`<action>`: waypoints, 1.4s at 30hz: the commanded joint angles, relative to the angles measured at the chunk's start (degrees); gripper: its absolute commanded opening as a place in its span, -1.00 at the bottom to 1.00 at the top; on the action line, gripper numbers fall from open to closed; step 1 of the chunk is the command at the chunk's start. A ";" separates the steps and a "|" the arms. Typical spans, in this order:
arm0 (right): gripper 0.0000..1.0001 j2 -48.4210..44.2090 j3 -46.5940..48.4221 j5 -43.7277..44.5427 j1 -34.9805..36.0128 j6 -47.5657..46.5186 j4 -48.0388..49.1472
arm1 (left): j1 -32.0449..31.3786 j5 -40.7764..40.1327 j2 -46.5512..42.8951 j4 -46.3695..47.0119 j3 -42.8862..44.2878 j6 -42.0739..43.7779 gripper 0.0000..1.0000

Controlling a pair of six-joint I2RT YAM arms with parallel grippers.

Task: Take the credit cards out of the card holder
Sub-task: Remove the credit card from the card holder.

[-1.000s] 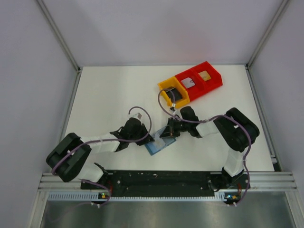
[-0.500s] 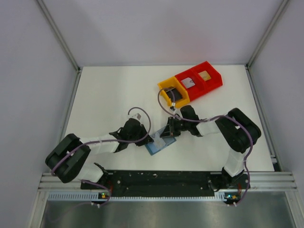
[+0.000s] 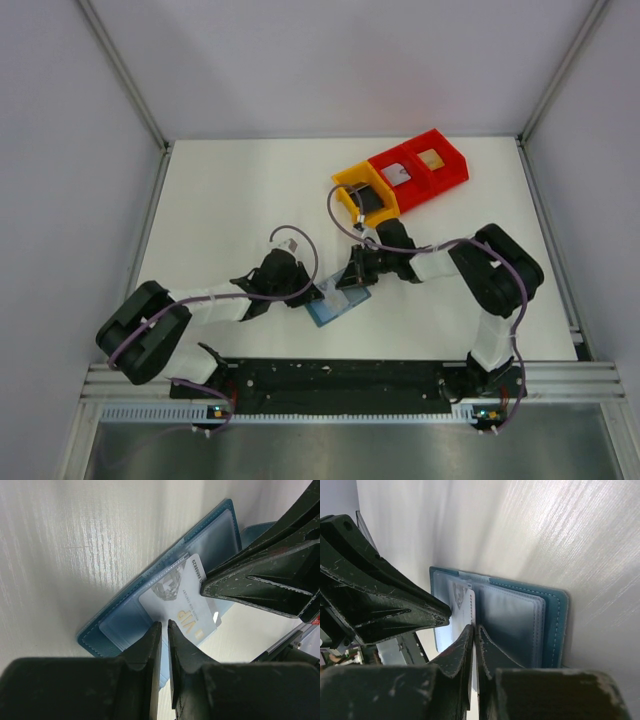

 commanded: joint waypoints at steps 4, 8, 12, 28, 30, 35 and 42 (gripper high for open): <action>-1.00 0.68 0.99 -0.16 -0.57 -2.40 -0.48 | 0.00 -1.52 1.36 -5.03 -2.05 1.94 -0.70; -1.00 -0.28 -0.86 0.10 -2.59 -2.41 0.05 | 0.09 -1.44 1.53 -5.03 -2.05 1.94 -0.70; -1.00 -0.81 -1.47 0.46 -3.57 -2.41 0.05 | 0.09 -1.26 1.97 -4.94 -1.87 2.03 -0.70; -0.54 1.47 3.79 -4.38 -3.48 -7.67 -7.59 | 0.00 -0.74 2.06 -4.86 -1.79 2.38 -0.70; -0.54 2.26 4.76 -5.17 -3.39 -8.38 -8.99 | 0.00 -0.65 2.06 -4.77 -1.79 2.46 -0.70; -0.55 4.10 6.78 -7.10 -2.78 -11.10 -12.42 | 0.09 -0.56 1.97 -4.51 -1.87 2.46 -0.70; -0.98 4.20 7.67 -5.87 -2.60 -13.21 -14.62 | 0.00 -0.65 1.53 -4.50 -2.22 2.38 -0.71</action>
